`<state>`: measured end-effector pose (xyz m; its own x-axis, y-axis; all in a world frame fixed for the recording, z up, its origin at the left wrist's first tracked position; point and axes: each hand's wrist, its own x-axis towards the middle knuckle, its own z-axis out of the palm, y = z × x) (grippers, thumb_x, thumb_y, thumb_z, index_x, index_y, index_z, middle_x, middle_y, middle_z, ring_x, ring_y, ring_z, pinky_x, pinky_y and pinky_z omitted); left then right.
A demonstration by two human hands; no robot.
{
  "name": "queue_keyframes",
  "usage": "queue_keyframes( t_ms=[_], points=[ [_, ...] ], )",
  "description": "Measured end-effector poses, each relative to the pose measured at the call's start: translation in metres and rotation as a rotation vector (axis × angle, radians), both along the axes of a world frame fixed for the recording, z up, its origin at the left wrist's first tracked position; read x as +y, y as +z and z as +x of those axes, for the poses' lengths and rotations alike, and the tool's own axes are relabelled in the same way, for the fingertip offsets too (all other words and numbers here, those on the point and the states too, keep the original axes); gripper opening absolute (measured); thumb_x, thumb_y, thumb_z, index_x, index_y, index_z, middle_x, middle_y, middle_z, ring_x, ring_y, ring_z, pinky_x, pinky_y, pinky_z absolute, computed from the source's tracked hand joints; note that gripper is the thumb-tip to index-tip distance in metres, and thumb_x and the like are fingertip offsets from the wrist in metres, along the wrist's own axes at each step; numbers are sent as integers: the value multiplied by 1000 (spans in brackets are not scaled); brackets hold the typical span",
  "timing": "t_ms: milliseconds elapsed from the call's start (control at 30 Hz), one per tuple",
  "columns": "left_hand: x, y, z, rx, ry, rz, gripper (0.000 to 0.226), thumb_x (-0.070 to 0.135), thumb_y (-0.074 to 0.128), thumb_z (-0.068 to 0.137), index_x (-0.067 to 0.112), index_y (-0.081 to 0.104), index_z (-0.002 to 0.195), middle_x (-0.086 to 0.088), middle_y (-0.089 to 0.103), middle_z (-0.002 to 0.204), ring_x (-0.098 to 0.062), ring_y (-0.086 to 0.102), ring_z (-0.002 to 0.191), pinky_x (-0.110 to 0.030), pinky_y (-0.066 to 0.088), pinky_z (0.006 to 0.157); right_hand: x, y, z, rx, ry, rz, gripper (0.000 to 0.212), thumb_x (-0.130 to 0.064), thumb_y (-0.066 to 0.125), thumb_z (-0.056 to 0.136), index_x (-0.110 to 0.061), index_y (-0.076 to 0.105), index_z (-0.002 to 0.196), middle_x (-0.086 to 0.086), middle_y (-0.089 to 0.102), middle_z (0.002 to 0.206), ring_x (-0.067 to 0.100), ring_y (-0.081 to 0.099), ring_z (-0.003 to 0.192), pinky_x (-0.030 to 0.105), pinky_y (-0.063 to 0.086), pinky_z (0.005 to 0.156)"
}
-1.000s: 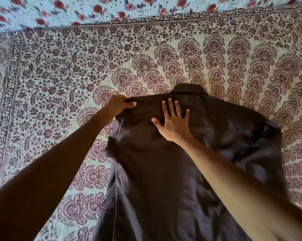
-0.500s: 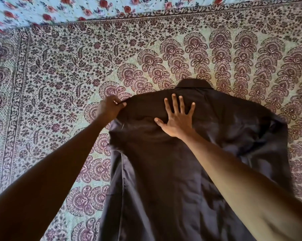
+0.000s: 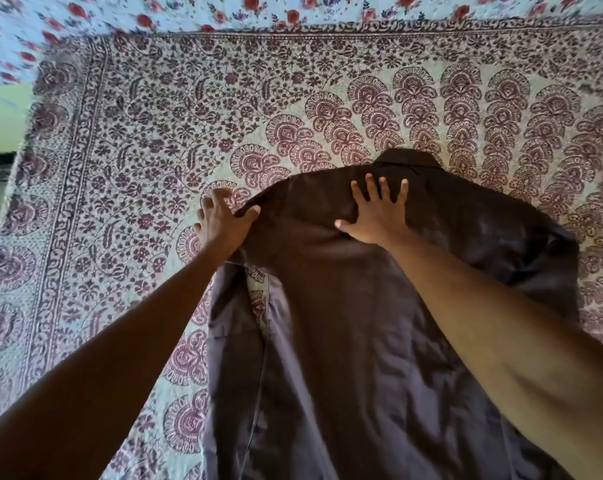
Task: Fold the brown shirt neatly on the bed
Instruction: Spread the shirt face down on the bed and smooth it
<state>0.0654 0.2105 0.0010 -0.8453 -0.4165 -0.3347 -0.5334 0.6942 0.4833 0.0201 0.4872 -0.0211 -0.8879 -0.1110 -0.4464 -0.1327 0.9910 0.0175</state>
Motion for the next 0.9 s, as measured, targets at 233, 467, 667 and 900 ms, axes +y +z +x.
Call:
queue_keyframes(
  t_ms=[233, 467, 667, 900],
  points=[
    [13, 4, 99, 274, -270, -194, 29, 25, 59, 83, 16, 54, 109, -13, 51, 120, -28, 49, 105, -44, 42, 89, -51, 35, 131, 380, -91, -517, 10, -25, 59, 82, -22, 63, 91, 0, 66, 93, 29, 61, 91, 39, 48, 75],
    [-2, -11, 231, 201, -1007, -310, 15, 27, 52, 75, 22, 64, 83, -2, 64, 87, -28, 58, 84, -37, 43, 72, -78, 43, 307, -149, -284, -587, 13, -24, 51, 87, -26, 63, 90, -5, 71, 88, 22, 67, 87, 26, 43, 64],
    [-35, 8, 277, -133, -925, -572, 14, 21, 70, 70, 18, 72, 83, -11, 62, 117, -32, 57, 106, -43, 40, 97, -92, 37, 392, -259, -331, -529, 15, -24, 53, 88, -27, 66, 96, -5, 74, 91, 20, 69, 88, 29, 52, 71],
    [-6, 17, 349, -133, -360, -88, 29, 30, 64, 83, 13, 50, 102, -14, 47, 117, -34, 52, 104, -47, 49, 83, -114, 39, 484, -161, -236, -517, 34, -54, 64, 78, -25, 59, 96, -6, 69, 86, 16, 66, 79, 29, 51, 64]
  ],
)
